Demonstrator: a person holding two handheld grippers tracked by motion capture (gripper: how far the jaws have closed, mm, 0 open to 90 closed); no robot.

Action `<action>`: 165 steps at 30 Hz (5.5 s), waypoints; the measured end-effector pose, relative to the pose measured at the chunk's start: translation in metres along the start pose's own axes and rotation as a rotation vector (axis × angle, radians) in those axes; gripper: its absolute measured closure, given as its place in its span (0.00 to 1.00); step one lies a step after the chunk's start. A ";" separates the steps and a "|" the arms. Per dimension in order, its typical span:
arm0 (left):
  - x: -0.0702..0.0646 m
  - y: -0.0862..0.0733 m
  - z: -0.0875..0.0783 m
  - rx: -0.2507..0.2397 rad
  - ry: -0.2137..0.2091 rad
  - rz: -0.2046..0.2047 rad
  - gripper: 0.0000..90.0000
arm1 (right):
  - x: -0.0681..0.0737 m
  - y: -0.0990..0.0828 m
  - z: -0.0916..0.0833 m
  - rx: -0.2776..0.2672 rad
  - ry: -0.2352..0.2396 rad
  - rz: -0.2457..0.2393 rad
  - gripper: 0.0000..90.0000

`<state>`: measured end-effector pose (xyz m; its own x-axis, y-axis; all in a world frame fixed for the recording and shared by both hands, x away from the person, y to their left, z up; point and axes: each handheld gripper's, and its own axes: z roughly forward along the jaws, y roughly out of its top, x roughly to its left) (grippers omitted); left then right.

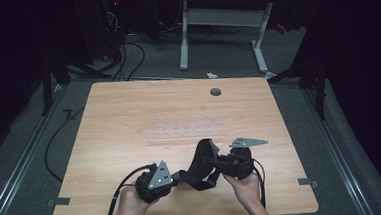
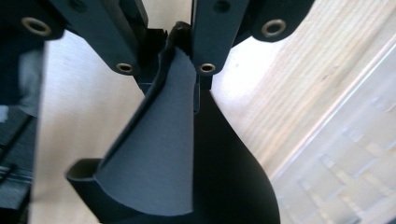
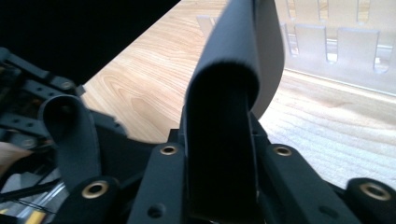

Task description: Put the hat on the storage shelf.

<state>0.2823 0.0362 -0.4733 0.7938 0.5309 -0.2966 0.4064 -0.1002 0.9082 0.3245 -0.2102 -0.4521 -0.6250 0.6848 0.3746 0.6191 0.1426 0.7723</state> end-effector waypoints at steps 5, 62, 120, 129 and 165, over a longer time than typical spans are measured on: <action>-0.007 0.003 -0.005 0.020 -0.035 -0.020 0.96 | -0.003 0.001 -0.002 -0.030 0.000 -0.006 0.63; 0.054 0.026 -0.048 -0.317 0.127 -0.286 0.96 | -0.101 -0.063 -0.015 0.067 -0.644 0.005 0.42; 0.121 0.104 -0.034 -0.423 0.299 -0.274 0.96 | -0.100 -0.063 -0.014 0.075 -0.628 -0.007 0.38; 0.134 0.105 -0.014 -0.439 0.340 -0.280 0.96 | -0.100 -0.063 -0.014 0.074 -0.629 -0.007 0.38; 0.147 0.081 0.024 -0.395 0.416 -0.281 0.96 | -0.099 -0.063 -0.014 0.078 -0.623 -0.009 0.37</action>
<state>0.4426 0.0865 -0.4508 0.4074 0.7820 -0.4717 0.3129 0.3658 0.8765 0.3409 -0.2968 -0.5308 -0.2507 0.9679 -0.0197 0.6628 0.1864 0.7252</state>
